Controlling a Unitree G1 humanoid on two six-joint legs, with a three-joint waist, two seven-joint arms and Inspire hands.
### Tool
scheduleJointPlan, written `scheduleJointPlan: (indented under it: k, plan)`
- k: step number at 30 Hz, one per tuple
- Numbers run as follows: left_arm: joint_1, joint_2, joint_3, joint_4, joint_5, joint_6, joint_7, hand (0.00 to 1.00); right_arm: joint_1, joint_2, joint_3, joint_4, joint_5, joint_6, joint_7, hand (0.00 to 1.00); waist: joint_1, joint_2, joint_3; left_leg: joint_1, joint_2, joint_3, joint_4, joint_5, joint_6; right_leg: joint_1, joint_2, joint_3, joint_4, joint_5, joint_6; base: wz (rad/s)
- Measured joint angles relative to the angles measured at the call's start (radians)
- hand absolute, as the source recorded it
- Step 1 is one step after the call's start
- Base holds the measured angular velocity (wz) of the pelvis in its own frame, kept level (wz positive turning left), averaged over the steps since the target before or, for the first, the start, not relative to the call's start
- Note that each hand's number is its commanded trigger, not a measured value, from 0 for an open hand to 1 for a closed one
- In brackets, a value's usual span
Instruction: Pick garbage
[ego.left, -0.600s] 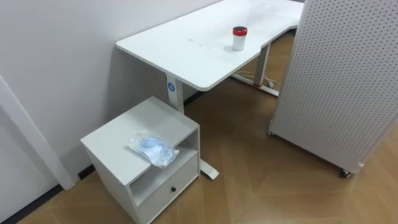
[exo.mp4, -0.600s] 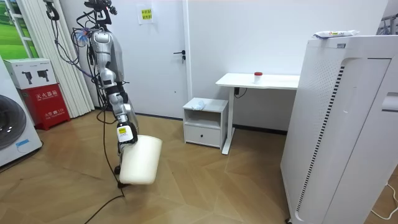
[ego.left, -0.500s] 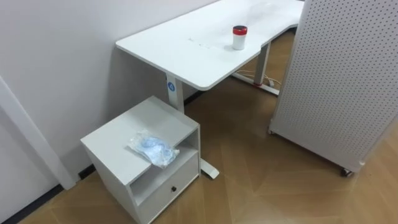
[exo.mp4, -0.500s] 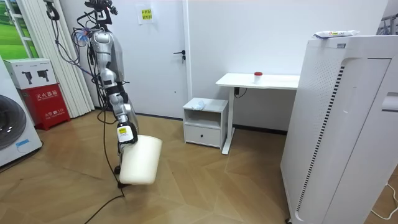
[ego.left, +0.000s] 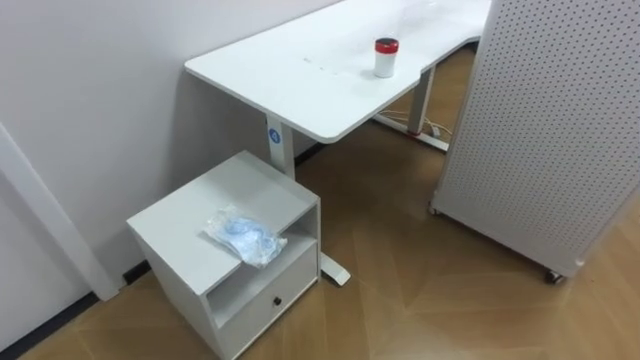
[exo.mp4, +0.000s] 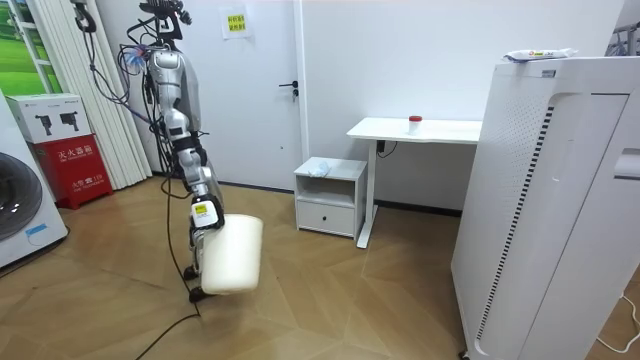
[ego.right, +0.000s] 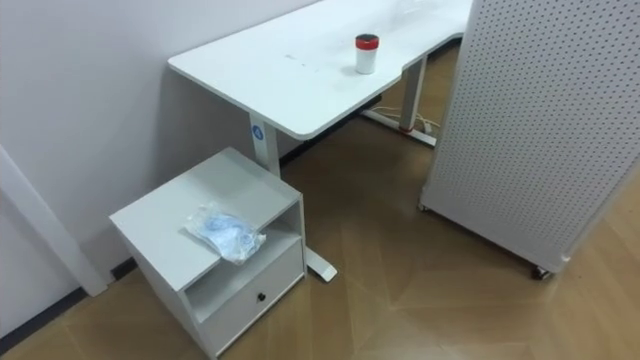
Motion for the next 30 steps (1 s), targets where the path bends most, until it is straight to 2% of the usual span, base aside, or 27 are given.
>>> scheduleJointPlan:
  k: [2, 3, 5, 7, 8, 9, 10, 11, 12, 13, 14, 15, 16, 17, 18, 19, 20, 21, 22, 23, 24, 25, 26, 27, 28, 29, 30]
  plan:
    - [0.004, 0.0, -0.007, 0.006, 0.001, 0.003, -0.003, 0.0, 0.002, -0.003, 0.009, 0.0, 0.012, 0.0, 0.006, 1.0, 0.0, -0.001, -0.0007, -0.008, 0.002, 0.0, 0.016, -0.005, -0.002, -0.001, -0.001, -0.003, 0.001, 0.0, 0.0, 0.03]
    - [0.004, 0.0, -0.007, 0.006, 0.006, 0.003, -0.008, 0.0, 0.0, -0.006, 0.008, 0.0, 0.007, 0.001, 0.017, 1.0, -0.001, 0.003, -0.0017, -0.021, 0.007, 0.001, 0.044, -0.018, -0.002, -0.003, 0.002, -0.008, 0.005, -0.003, -0.002, 0.06]
    - [0.003, 0.009, -0.006, 0.014, 0.009, 0.004, -0.016, 0.0, -0.001, -0.006, 0.008, 0.001, -0.005, 0.003, 0.028, 1.0, 0.002, 0.001, 0.0025, -0.042, 0.021, 0.003, 0.11, -0.049, -0.008, -0.008, 0.01, -0.012, 0.036, -0.019, -0.008, 0.02]
    - [0.001, 0.016, -0.006, 0.023, 0.016, 0.01, -0.023, 0.0, -0.001, -0.005, 0.008, 0.01, -0.024, 0.01, 0.036, 1.0, 0.0, -0.001, 0.0034, -0.107, 0.039, 0.004, 0.281, -0.087, -0.015, -0.021, 0.013, -0.024, 0.105, -0.06, -0.018, 0.09]
    - [0.0, 0.016, -0.006, 0.022, 0.022, 0.012, -0.024, 0.0, -0.001, -0.006, 0.008, 0.014, -0.027, 0.012, 0.037, 1.0, 0.001, -0.003, 0.0034, -0.13, 0.049, 0.002, 0.339, -0.089, -0.015, -0.022, 0.014, -0.025, 0.121, -0.069, -0.02, 0.05]
    - [0.0, 0.014, -0.006, 0.023, 0.027, 0.014, -0.024, 0.0, -0.001, -0.008, 0.008, 0.021, -0.027, 0.014, 0.039, 1.0, 0.007, 0.001, 0.0025, -0.178, 0.059, -0.007, 0.464, -0.088, -0.015, -0.023, 0.021, -0.022, 0.153, -0.088, -0.027, -0.07]
    - [-0.002, 0.013, -0.006, 0.023, 0.027, 0.015, -0.025, 0.0, -0.002, -0.011, 0.008, 0.024, -0.026, 0.016, 0.039, 1.0, 0.008, 0.006, 0.0025, -0.2, 0.07, -0.011, 0.523, -0.087, -0.015, -0.024, 0.028, -0.02, 0.169, -0.097, -0.03, -0.15]
    - [0.002, 0.013, -0.006, 0.023, 0.025, 0.021, -0.025, 0.0, -0.001, -0.013, 0.009, 0.026, -0.024, 0.022, 0.038, 1.0, 0.008, 0.011, 0.0028, -0.237, 0.087, -0.024, 0.625, -0.076, -0.016, -0.024, 0.04, -0.016, 0.206, -0.119, -0.037, -0.15]
    - [0.008, 0.014, -0.006, 0.026, 0.025, 0.03, -0.026, 0.0, 0.001, -0.015, 0.008, 0.027, -0.02, 0.023, 0.037, 1.0, 0.008, 0.014, 0.0039, -0.273, 0.087, -0.042, 0.704, -0.057, -0.013, -0.016, 0.048, -0.01, 0.238, -0.141, -0.044, -0.11]
    - [0.013, 0.014, -0.005, 0.026, 0.024, 0.03, -0.027, 0.0, 0.006, -0.015, 0.008, 0.027, -0.019, 0.023, 0.036, 1.0, 0.005, 0.015, 0.0017, -0.286, 0.084, -0.053, 0.729, -0.055, -0.013, -0.009, 0.049, -0.008, 0.251, -0.15, -0.048, 0.0]
    - [0.017, 0.015, -0.005, 0.026, 0.023, 0.03, -0.028, 0.0, 0.014, -0.016, 0.012, 0.027, -0.008, 0.023, 0.036, 1.0, -0.002, 0.015, 0.002, -0.314, 0.08, -0.057, 0.728, -0.067, -0.003, -0.002, 0.049, -0.008, 0.26, -0.159, -0.051, 0.06]
    - [0.016, 0.016, -0.006, 0.02, 0.024, 0.029, -0.03, 0.0, 0.018, -0.016, 0.023, 0.027, 0.012, 0.024, 0.035, 1.0, -0.001, 0.014, 0.0027, -0.36, 0.067, -0.058, 0.702, -0.073, 0.007, -0.002, 0.046, -0.008, 0.265, -0.167, -0.054, 0.05]
    - [0.016, 0.015, -0.006, 0.02, 0.024, 0.028, -0.032, 0.0, 0.018, -0.017, 0.025, 0.027, 0.013, 0.024, 0.035, 1.0, -0.001, 0.012, 0.0025, -0.384, 0.059, -0.06, 0.682, -0.073, 0.007, -0.002, 0.044, -0.005, 0.265, -0.17, -0.053, -0.1]
    - [0.018, 0.015, -0.006, 0.021, 0.024, 0.028, -0.036, 0.0, 0.018, -0.02, 0.026, 0.027, 0.013, 0.024, 0.035, 1.0, 0.001, 0.006, 0.0017, -0.422, 0.032, -0.061, 0.607, -0.07, 0.004, -0.001, 0.036, 0.003, 0.263, -0.176, -0.052, -0.18]
    - [0.024, 0.015, -0.006, 0.021, 0.027, 0.027, -0.036, 0.0, 0.019, -0.024, 0.031, 0.029, 0.013, 0.023, 0.035, 1.0, 0.001, 0.002, 0.0004, -0.45, 0.017, -0.057, 0.494, -0.057, -0.007, 0.01, 0.03, 0.015, 0.261, -0.185, -0.049, -0.21]
    - [0.027, 0.015, -0.006, 0.021, 0.026, 0.027, -0.036, 0.0, 0.019, -0.027, 0.036, 0.03, 0.013, 0.022, 0.036, 1.0, 0.001, -0.001, 0.0012, -0.459, 0.01, -0.054, 0.435, -0.047, -0.018, 0.016, 0.028, 0.018, 0.259, -0.19, -0.048, -0.17]
    - [0.037, 0.017, -0.004, 0.02, 0.019, 0.026, -0.036, 0.0, 0.022, -0.03, 0.045, 0.033, 0.012, 0.022, 0.041, 1.0, 0.002, -0.003, 0.0023, -0.478, -0.003, -0.049, 0.332, 0.011, -0.011, 0.028, 0.021, 0.024, 0.257, -0.207, -0.047, -0.21]
    - [0.048, 0.018, -0.002, 0.018, 0.009, 0.023, -0.035, 0.0, 0.03, -0.03, 0.048, 0.034, 0.009, 0.022, 0.045, 1.0, 0.004, -0.013, -0.0023, -0.477, -0.018, -0.047, 0.259, 0.087, -0.005, 0.049, 0.01, 0.04, 0.251, -0.221, -0.042, -0.22]
    - [0.051, 0.015, -0.003, 0.018, 0.001, 0.02, -0.036, 0.0, 0.033, -0.035, 0.047, 0.033, 0.005, 0.022, 0.045, 1.0, 0.004, -0.011, -0.0045, -0.472, -0.02, -0.04, 0.224, 0.157, 0.007, 0.071, 0.006, 0.054, 0.225, -0.225, -0.036, -0.2]
    - [0.051, 0.014, -0.003, 0.016, -0.002, 0.016, -0.037, 0.0, 0.033, -0.036, 0.047, 0.031, 0.003, 0.022, 0.045, 1.0, 0.004, -0.012, -0.0049, -0.47, -0.022, -0.031, 0.217, 0.178, 0.023, 0.078, 0.001, 0.058, 0.212, -0.227, -0.033, -0.11]
    - [0.057, 0.013, -0.004, 0.011, -0.002, 0.001, -0.037, 0.0, 0.034, -0.038, 0.046, 0.024, 0.004, 0.021, 0.044, 1.0, 0.002, -0.006, -0.0105, -0.467, -0.024, -0.011, 0.217, 0.195, 0.055, 0.086, -0.011, 0.061, 0.186, -0.229, -0.026, -0.09]
    - [0.052, 0.014, -0.003, 0.002, -0.002, -0.01, -0.037, 0.0, 0.036, -0.038, 0.043, 0.021, 0.006, 0.019, 0.044, 1.0, 0.001, -0.017, -0.0054, -0.466, -0.026, 0.009, 0.245, 0.187, 0.069, 0.098, -0.027, 0.052, 0.164, -0.228, -0.005, -0.11]
    - [0.05, 0.013, -0.003, 0.001, -0.004, -0.016, -0.037, 0.0, 0.036, -0.039, 0.042, 0.017, 0.006, 0.017, 0.044, 1.0, 0.001, -0.016, -0.0037, -0.468, -0.024, 0.014, 0.262, 0.175, 0.073, 0.107, -0.033, 0.04, 0.151, -0.221, 0.007, -0.2]
    - [0.05, 0.015, -0.005, 0.001, -0.016, -0.026, -0.04, 0.0, 0.035, -0.042, 0.043, 0.005, 0.008, 0.011, 0.041, 1.0, 0.007, -0.013, 0.0069, -0.482, -0.014, 0.025, 0.333, 0.151, 0.087, 0.137, -0.045, 0.013, 0.121, -0.209, 0.028, -0.24]
    - [0.05, 0.017, -0.008, 0.001, -0.025, -0.027, -0.04, 0.0, 0.032, -0.042, 0.046, -0.003, 0.009, 0.01, 0.041, 1.0, 0.01, -0.015, 0.019, -0.505, -0.009, 0.032, 0.399, 0.141, 0.096, 0.158, -0.05, 0.023, 0.111, -0.207, 0.031, -0.36]
    - [0.056, 0.015, -0.018, 0.002, -0.025, -0.029, -0.045, 0.0, 0.029, -0.051, 0.046, -0.01, 0.016, 0.008, 0.04, 1.0, 0.015, -0.004, 0.0156, -0.542, -0.012, 0.053, 0.419, 0.118, 0.08, 0.182, -0.052, 0.053, 0.103, -0.212, 0.04, -0.21]
    - [0.047, 0.005, -0.019, -0.002, -0.023, -0.03, -0.052, 0.0, 0.037, -0.066, 0.045, -0.009, 0.018, 0.012, 0.037, 1.0, 0.012, 0.008, 0.0027, -0.536, -0.026, 0.048, 0.32, 0.135, 0.083, 0.188, -0.054, 0.04, 0.108, -0.233, 0.08, -0.11]
